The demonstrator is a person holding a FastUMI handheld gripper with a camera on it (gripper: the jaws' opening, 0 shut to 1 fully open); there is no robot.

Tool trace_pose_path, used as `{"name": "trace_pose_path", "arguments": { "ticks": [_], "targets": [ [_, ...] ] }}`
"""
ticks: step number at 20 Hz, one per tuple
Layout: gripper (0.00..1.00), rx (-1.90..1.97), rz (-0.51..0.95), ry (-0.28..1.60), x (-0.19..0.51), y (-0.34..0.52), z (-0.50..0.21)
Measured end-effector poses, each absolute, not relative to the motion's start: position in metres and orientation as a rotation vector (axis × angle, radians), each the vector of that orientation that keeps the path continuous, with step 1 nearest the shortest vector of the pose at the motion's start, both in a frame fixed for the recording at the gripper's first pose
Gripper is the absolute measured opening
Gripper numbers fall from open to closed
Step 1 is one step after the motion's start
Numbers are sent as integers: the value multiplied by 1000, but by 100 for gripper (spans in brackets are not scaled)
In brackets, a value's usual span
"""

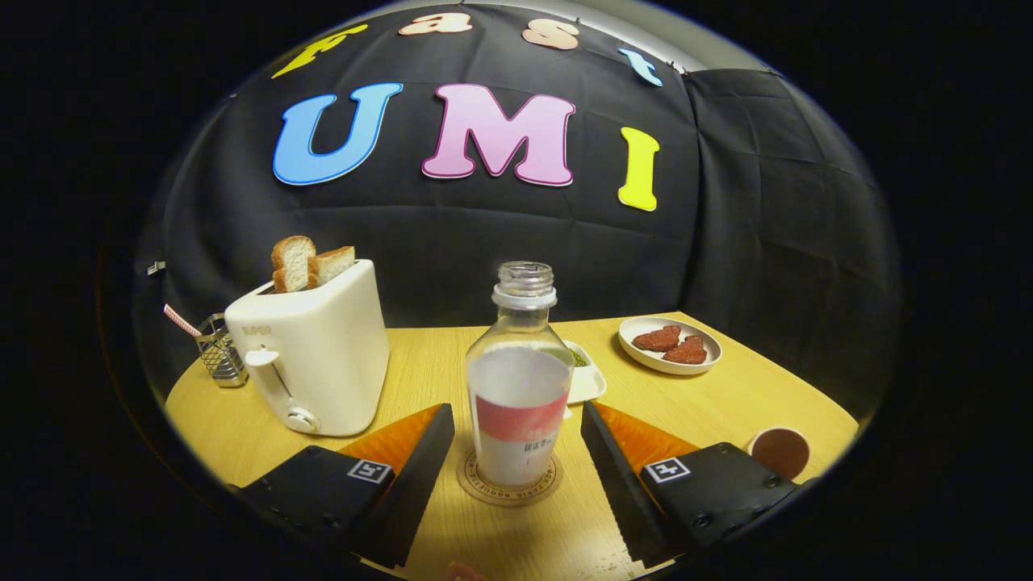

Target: Take the bottle from table, then pour the juice into the cup, finally place the bottle on the coaster

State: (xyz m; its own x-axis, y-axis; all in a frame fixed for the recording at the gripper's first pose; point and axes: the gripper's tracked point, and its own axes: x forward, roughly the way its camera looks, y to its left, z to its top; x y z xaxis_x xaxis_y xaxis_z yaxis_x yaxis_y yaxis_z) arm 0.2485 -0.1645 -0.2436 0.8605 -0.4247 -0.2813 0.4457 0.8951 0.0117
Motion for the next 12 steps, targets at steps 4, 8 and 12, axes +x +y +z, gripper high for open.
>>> {"name": "trace_pose_path", "arguments": {
  "ticks": [4,8,12],
  "targets": [
    [97,44,-456,265,202,-151,-216],
    [97,60,-431,156,162,-142,-155],
    [97,45,-418,58,131,-143,-93]
  ]
}}
